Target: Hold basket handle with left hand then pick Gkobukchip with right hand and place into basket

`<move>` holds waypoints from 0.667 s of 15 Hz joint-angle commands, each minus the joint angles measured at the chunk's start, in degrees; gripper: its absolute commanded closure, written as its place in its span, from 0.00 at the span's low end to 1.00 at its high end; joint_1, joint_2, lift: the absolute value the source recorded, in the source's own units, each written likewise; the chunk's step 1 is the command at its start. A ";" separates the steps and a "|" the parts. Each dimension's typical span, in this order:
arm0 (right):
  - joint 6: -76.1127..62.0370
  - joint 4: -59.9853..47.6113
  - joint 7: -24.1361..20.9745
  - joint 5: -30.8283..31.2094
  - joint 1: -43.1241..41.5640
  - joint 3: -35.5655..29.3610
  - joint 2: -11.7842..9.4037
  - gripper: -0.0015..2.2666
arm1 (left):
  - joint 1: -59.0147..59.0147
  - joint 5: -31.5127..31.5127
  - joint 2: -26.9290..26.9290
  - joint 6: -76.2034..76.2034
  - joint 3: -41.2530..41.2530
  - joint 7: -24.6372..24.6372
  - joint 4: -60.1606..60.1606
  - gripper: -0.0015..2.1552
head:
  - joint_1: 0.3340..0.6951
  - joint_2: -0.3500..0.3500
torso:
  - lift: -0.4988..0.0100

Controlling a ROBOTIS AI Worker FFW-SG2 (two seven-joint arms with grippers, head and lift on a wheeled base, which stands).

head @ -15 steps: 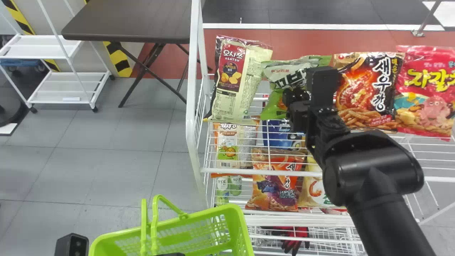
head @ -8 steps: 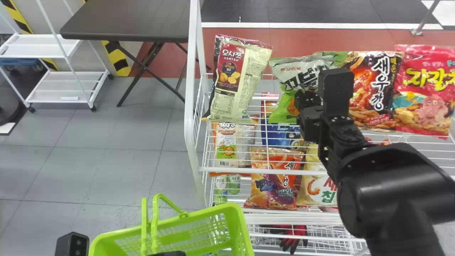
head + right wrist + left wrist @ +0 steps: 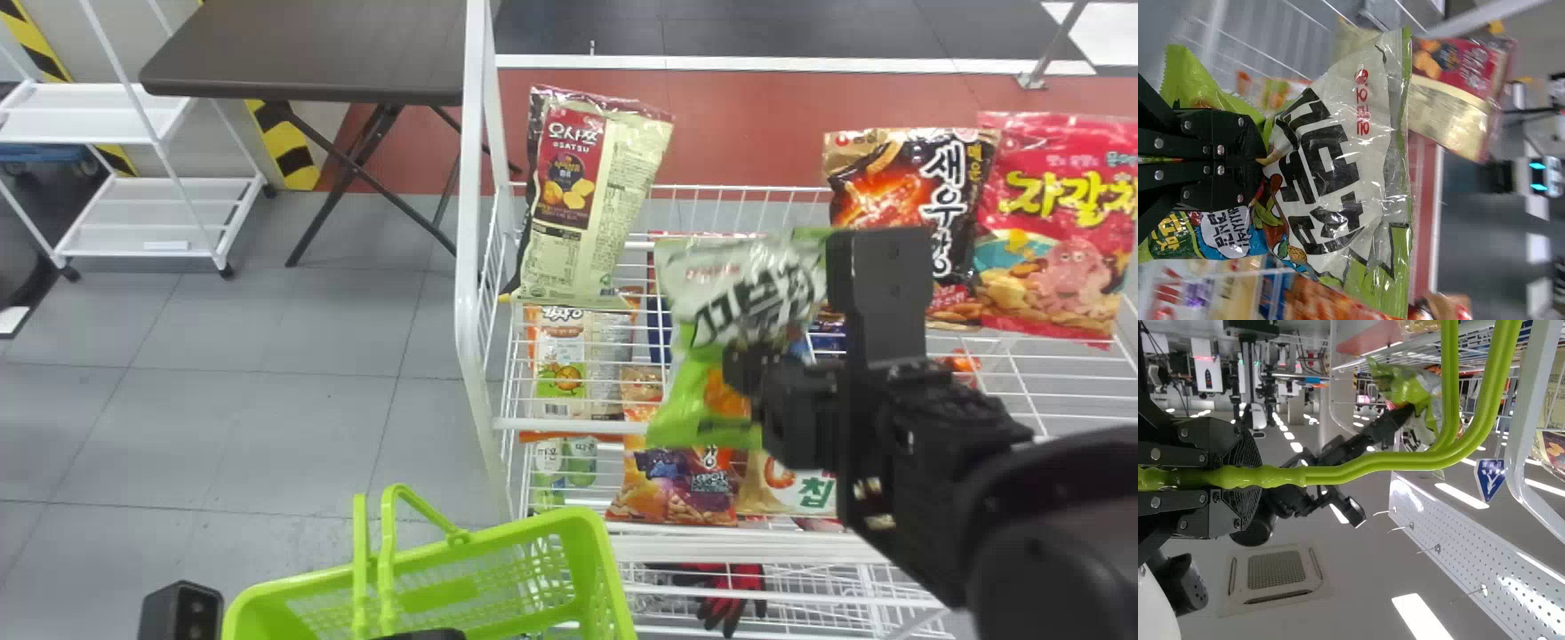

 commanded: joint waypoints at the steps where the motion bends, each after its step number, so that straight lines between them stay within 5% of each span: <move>1: 8.15 -3.21 1.15 -6.27 2.03 -0.72 -0.03 0.99 | -0.03 0.00 0.00 0.00 -0.12 0.00 0.00 1.00 | 1.00 0.63 | 0.98; 10: 11.26 1.18 2.29 -27.54 0.54 3.06 0.37 0.99 | -0.29 0.00 0.00 0.18 -0.38 -0.09 0.18 1.00 | 1.00 1.00 | 0.98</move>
